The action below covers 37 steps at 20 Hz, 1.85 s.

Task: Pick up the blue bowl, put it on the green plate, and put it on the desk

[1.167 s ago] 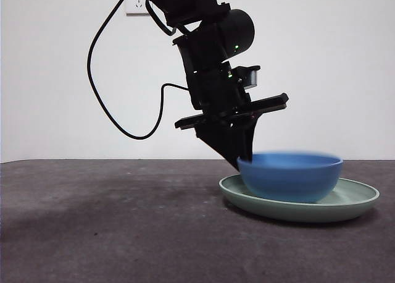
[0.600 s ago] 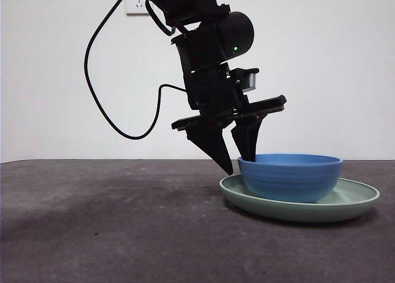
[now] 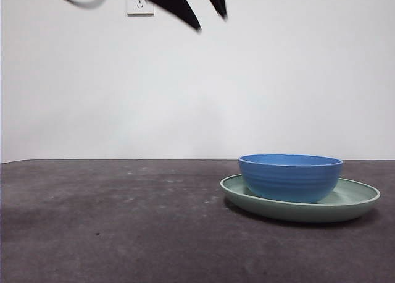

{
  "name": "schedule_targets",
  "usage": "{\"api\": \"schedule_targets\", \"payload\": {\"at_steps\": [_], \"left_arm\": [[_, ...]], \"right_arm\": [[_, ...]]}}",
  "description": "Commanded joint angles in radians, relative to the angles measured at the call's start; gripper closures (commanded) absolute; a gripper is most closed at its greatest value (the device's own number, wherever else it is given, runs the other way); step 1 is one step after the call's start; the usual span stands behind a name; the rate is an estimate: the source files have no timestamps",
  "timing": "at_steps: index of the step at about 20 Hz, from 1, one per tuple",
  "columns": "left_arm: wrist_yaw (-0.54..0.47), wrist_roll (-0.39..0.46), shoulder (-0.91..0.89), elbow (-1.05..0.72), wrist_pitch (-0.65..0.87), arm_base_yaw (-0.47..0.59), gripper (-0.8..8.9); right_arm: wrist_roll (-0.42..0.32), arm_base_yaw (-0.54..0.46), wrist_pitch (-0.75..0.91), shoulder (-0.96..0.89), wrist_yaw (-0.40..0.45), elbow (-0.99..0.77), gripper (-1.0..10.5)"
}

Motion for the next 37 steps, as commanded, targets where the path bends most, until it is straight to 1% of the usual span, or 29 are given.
{"api": "schedule_targets", "payload": {"at_steps": [1,4,6,7,9,12,14,15,17,19,23,25,26,27,28,29,30,31,34,37], "left_arm": [[0.009,0.036,-0.072,0.018,-0.028,0.014,5.61],[0.039,0.037,-0.204,-0.093,-0.020,0.047,5.61],[0.040,0.043,-0.306,-0.225,-0.004,0.064,5.61],[0.056,0.049,-0.359,-0.299,0.011,0.070,5.61],[0.128,0.053,-0.468,-0.455,0.057,0.082,5.61],[0.193,0.053,-0.621,-0.689,0.145,0.083,5.63],[0.282,0.053,-0.698,-0.825,0.201,0.083,5.64],[0.341,0.053,-0.730,-0.884,0.224,0.083,5.64],[0.415,0.053,-0.771,-0.965,0.248,0.083,5.64],[0.422,0.053,-0.780,-0.997,0.240,0.081,5.64],[0.422,0.052,-0.780,-1.000,0.258,0.081,5.64],[0.421,0.052,-0.780,-1.000,0.264,0.081,5.64],[0.421,0.048,-0.780,-1.000,0.264,0.081,5.64],[0.421,0.041,-0.780,-1.000,0.263,0.081,5.64],[0.421,0.039,-0.780,-1.000,0.264,0.081,5.64],[0.421,0.039,-0.780,-1.000,0.264,0.081,5.64],[0.421,0.040,-0.780,-1.000,0.264,0.081,5.64],[0.421,0.041,-0.780,-1.000,0.264,0.081,5.64],[0.421,0.042,-0.780,-1.000,0.264,0.081,5.64],[0.421,0.043,-0.780,-1.000,0.264,0.081,5.64]], "right_arm": [[0.007,0.002,0.011,0.003,0.002,0.013,5.7],[0.008,0.002,0.010,0.003,0.002,0.013,5.7],[0.007,0.002,0.011,0.003,0.002,0.013,5.7],[0.007,0.002,0.011,0.003,0.002,0.013,5.7],[0.008,0.002,0.010,0.003,0.001,0.013,5.7],[0.010,0.002,0.010,0.003,0.001,0.013,5.7],[0.011,0.002,0.010,0.003,0.001,0.013,5.7],[0.011,0.002,0.010,0.003,0.001,0.013,5.7],[0.011,0.002,0.010,0.003,0.001,0.013,5.7],[0.011,0.002,0.010,0.003,0.001,0.013,5.7],[0.013,0.002,0.010,0.004,0.001,0.013,5.7],[0.031,0.002,0.010,0.004,0.002,0.013,5.7],[0.058,0.001,0.010,0.004,0.020,0.013,5.7],[0.102,0.000,0.011,0.005,0.066,0.013,5.7],[0.146,0.000,0.017,0.017,0.132,0.013,5.7],[0.172,0.000,0.028,0.034,0.198,0.013,5.8],[0.179,0.000,0.047,0.055,0.235,0.013,5.8],[0.187,-0.003,0.082,0.090,0.251,0.013,5.8],[0.191,-0.017,0.195,0.231,0.244,0.013,5.8],[0.185,-0.031,0.309,0.406,0.187,0.013,5.8]]}}
